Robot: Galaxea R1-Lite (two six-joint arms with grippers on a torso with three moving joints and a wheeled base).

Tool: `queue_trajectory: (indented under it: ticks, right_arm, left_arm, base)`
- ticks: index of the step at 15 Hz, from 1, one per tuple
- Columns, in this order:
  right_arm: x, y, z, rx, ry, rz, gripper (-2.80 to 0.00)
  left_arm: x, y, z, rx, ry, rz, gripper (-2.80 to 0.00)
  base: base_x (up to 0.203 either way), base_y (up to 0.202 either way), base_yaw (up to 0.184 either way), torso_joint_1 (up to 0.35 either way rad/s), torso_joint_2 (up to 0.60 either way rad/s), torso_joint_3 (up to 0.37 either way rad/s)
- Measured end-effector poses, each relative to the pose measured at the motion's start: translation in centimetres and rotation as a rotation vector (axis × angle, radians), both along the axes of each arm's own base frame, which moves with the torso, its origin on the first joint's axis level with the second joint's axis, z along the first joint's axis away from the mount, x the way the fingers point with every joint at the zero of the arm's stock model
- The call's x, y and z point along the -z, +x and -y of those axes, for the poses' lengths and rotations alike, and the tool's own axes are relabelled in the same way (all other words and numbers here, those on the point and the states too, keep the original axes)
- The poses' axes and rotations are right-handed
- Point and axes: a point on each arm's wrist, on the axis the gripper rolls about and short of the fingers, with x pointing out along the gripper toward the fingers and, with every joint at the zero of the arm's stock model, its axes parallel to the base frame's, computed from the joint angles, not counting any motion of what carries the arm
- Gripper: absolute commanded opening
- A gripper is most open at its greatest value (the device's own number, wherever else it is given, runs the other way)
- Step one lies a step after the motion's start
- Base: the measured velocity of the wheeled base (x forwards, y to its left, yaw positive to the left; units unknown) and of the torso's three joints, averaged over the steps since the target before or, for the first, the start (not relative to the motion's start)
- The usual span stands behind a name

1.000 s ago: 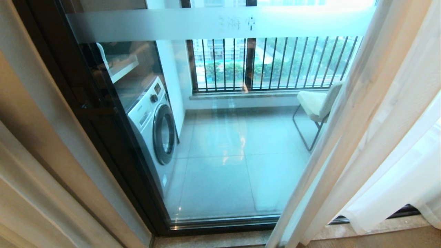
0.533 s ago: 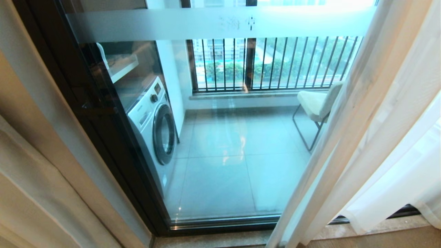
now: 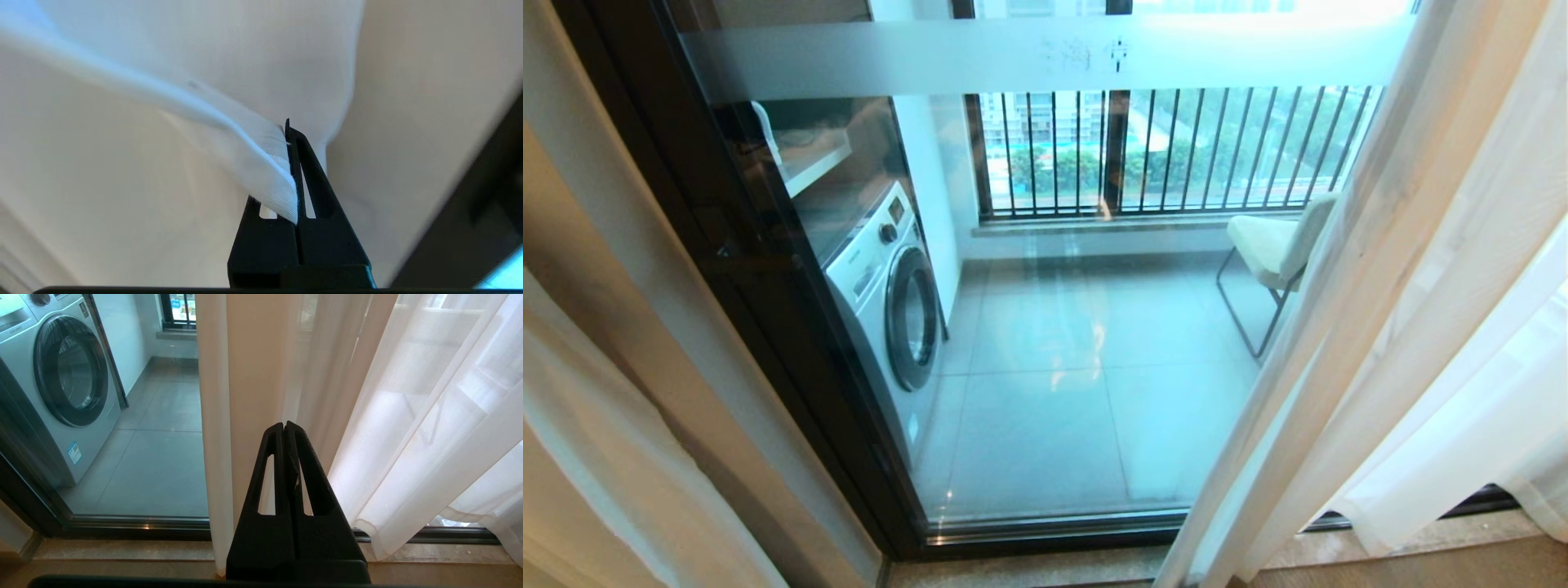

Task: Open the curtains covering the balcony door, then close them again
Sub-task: Close the inner curtains on both sides

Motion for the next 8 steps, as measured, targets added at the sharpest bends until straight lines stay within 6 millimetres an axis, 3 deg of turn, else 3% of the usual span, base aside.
queue_trajectory:
  ticks: [8]
  right_arm:
    - [0.0, 0.0, 0.0, 0.0, 0.0, 0.0, -2.8]
  left_arm:
    - [0.8, -2.8, 5.4, 0.096, -0.018, -0.024, -2.8]
  base:
    - [0.0, 0.0, 0.0, 0.0, 0.0, 0.0]
